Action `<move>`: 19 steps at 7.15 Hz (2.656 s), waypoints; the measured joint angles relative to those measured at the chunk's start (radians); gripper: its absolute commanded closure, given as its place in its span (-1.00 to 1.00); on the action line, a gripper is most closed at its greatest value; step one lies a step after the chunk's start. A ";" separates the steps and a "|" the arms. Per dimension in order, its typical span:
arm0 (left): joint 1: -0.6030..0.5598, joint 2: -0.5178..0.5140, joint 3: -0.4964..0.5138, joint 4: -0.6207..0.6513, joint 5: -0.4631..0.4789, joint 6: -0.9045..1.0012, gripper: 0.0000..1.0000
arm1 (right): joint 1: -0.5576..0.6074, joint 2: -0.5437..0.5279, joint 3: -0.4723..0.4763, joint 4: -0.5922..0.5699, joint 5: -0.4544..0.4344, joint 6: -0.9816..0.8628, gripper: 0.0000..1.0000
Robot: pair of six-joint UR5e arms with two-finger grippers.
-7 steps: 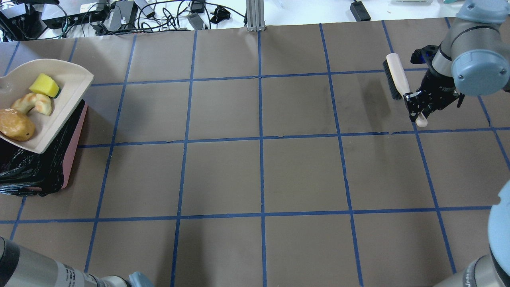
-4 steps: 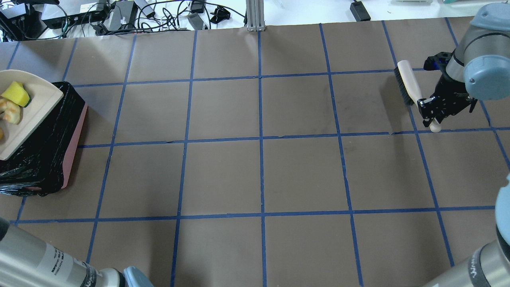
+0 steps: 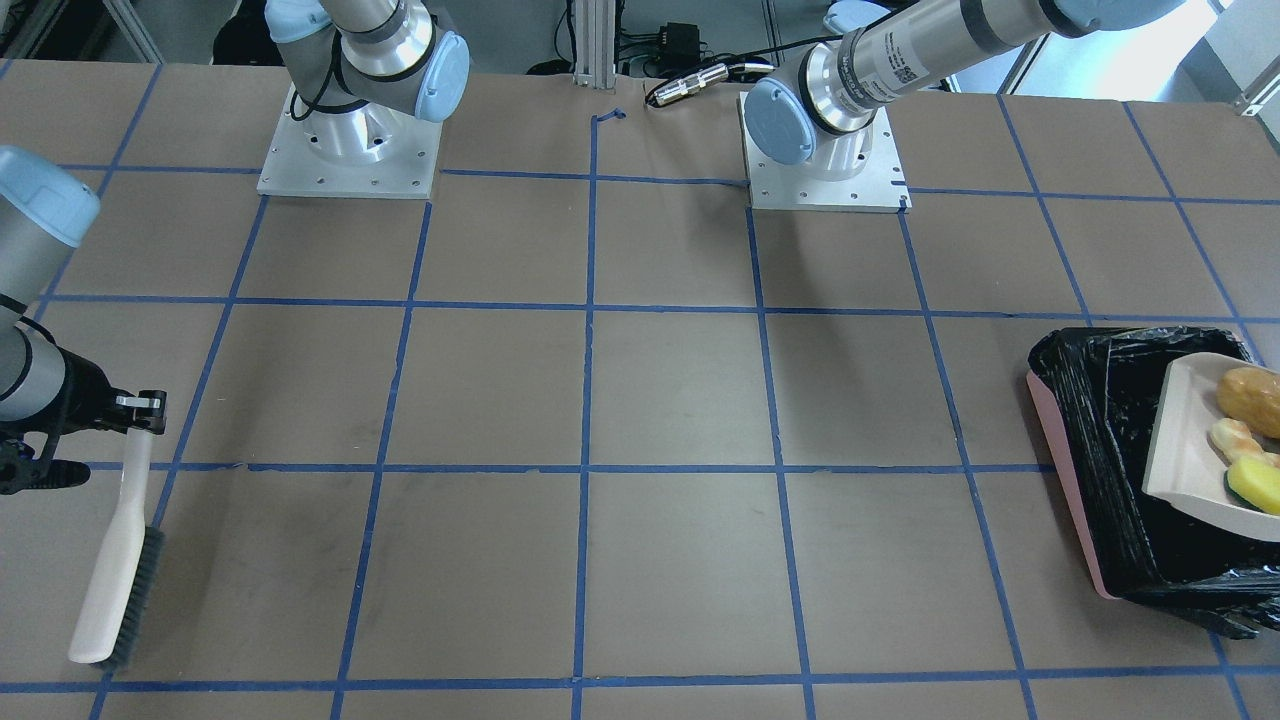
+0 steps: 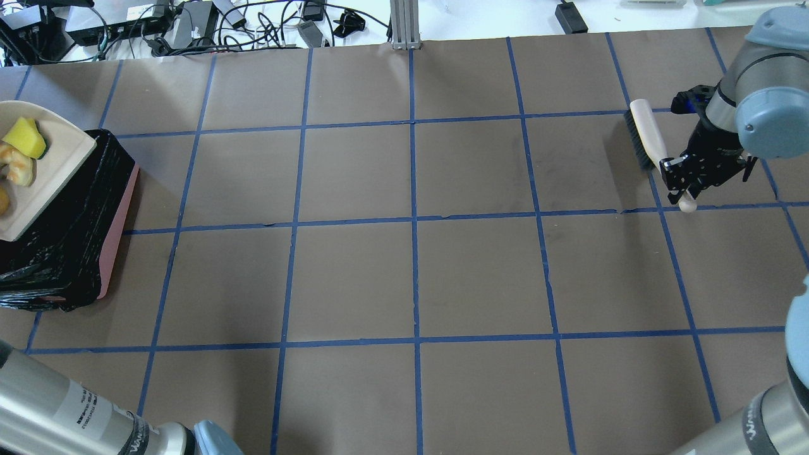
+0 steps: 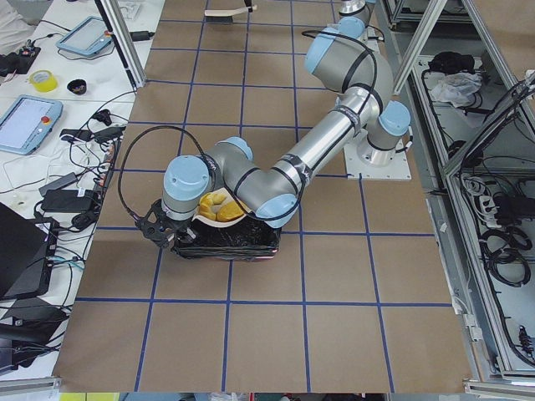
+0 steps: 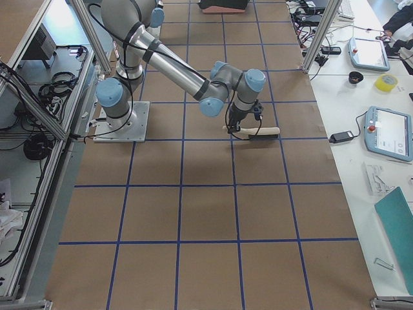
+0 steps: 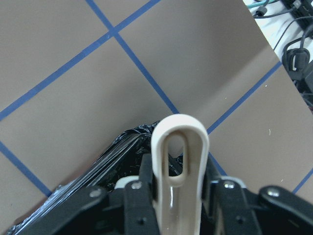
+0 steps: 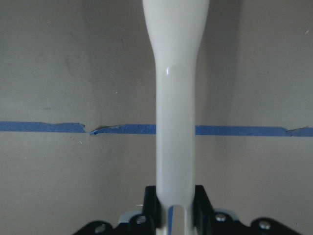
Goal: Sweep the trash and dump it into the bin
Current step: 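Tilt the dustpan over the trash bag with the left gripper to dump the trash, then lower the brush onto the table and open the right gripper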
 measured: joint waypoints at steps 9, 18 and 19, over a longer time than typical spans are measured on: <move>0.048 0.061 -0.109 0.225 -0.526 0.432 1.00 | 0.000 -0.054 -0.007 0.021 -0.001 -0.001 -1.00; 0.118 0.258 -0.412 0.338 -0.828 0.896 1.00 | 0.341 -0.275 -0.383 0.545 0.082 0.365 -1.00; 0.122 0.275 -0.431 0.341 -0.836 0.941 1.00 | 0.400 -0.274 -0.394 0.541 0.079 0.423 -1.00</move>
